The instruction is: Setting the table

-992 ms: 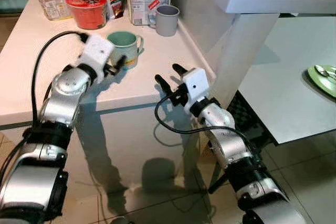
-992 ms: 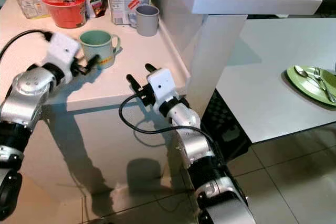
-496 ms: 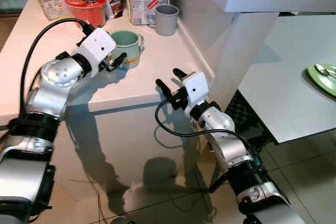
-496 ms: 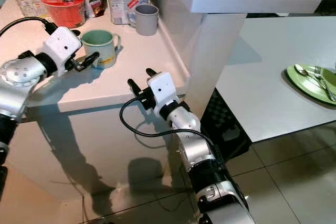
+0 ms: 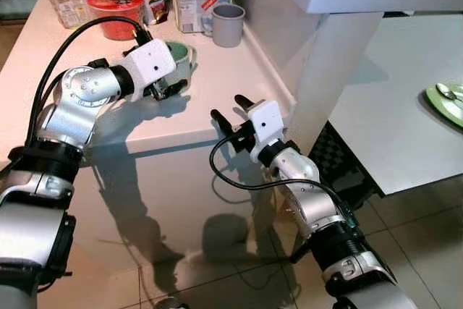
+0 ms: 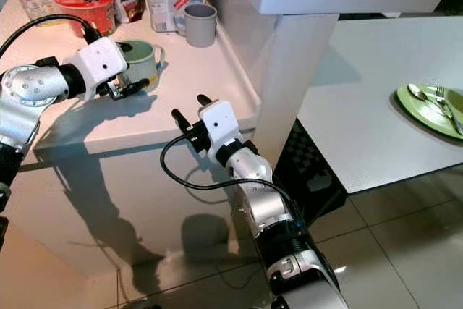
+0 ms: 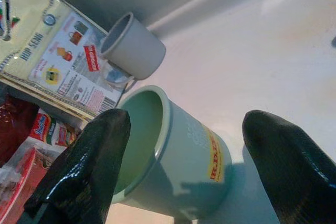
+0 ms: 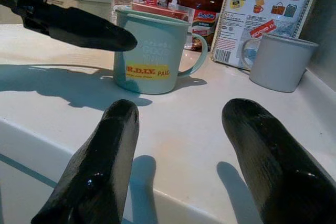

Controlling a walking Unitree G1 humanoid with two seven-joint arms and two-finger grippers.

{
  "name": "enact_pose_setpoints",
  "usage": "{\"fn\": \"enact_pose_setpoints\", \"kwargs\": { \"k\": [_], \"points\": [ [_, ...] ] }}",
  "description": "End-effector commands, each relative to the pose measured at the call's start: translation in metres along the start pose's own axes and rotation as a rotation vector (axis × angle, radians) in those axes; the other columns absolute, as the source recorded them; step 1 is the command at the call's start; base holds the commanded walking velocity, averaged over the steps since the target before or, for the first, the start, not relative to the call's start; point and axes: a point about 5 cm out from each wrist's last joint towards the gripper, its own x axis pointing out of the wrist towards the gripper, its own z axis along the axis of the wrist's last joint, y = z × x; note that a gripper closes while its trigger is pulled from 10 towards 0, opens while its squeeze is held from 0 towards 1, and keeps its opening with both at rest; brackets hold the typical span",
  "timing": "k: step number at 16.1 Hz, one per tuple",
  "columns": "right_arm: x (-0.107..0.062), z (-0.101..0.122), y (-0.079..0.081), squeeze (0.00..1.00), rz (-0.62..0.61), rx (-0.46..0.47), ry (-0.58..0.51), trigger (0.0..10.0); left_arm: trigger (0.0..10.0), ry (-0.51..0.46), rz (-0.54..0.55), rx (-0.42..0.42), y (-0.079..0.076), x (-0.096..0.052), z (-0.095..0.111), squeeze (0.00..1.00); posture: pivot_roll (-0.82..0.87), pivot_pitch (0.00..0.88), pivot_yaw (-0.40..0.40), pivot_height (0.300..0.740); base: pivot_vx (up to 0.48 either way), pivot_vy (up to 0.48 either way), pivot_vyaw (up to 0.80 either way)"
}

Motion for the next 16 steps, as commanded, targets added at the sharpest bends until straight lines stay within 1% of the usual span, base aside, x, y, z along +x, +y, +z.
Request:
{"fn": "enact_pose_setpoints", "kwargs": {
  "k": [1, 4, 6, 8, 16],
  "points": [
    [-0.001, 0.002, -0.002, 0.00, -0.009, -0.013, 0.001, 10.0, 10.0, 0.003, -0.017, 0.046, 0.006, 0.001, 0.006, 0.00, 0.03, 0.000, -0.027, 0.740, 0.000, 0.000, 0.00],
    [-0.002, 0.002, -0.003, 0.00, -0.011, -0.014, 0.002, 10.0, 10.0, 0.042, -0.048, 0.070, 0.009, 0.004, 0.006, 0.00, 0.03, 0.000, -0.022, 0.740, 0.000, 0.000, 0.00],
    [-0.002, 0.002, -0.003, 0.00, -0.018, -0.013, -0.001, 10.0, 10.0, 0.081, -0.093, 0.095, 0.012, 0.005, 0.004, 0.00, 0.03, 0.000, -0.013, 0.740, 0.000, 0.000, 0.00],
    [-0.003, 0.002, -0.003, 0.00, -0.019, -0.013, -0.001, 10.0, 10.0, 0.102, -0.111, 0.102, 0.013, 0.007, 0.002, 0.00, 0.03, 0.000, -0.012, 0.740, 0.000, 0.000, 0.00],
    [-0.003, 0.002, -0.004, 0.00, -0.026, -0.014, 0.002, 10.0, 10.0, 0.161, -0.187, 0.112, 0.001, 0.014, -0.008, 0.00, 0.02, 0.000, -0.009, 0.740, 0.000, 0.000, 0.00]
  ]
}}
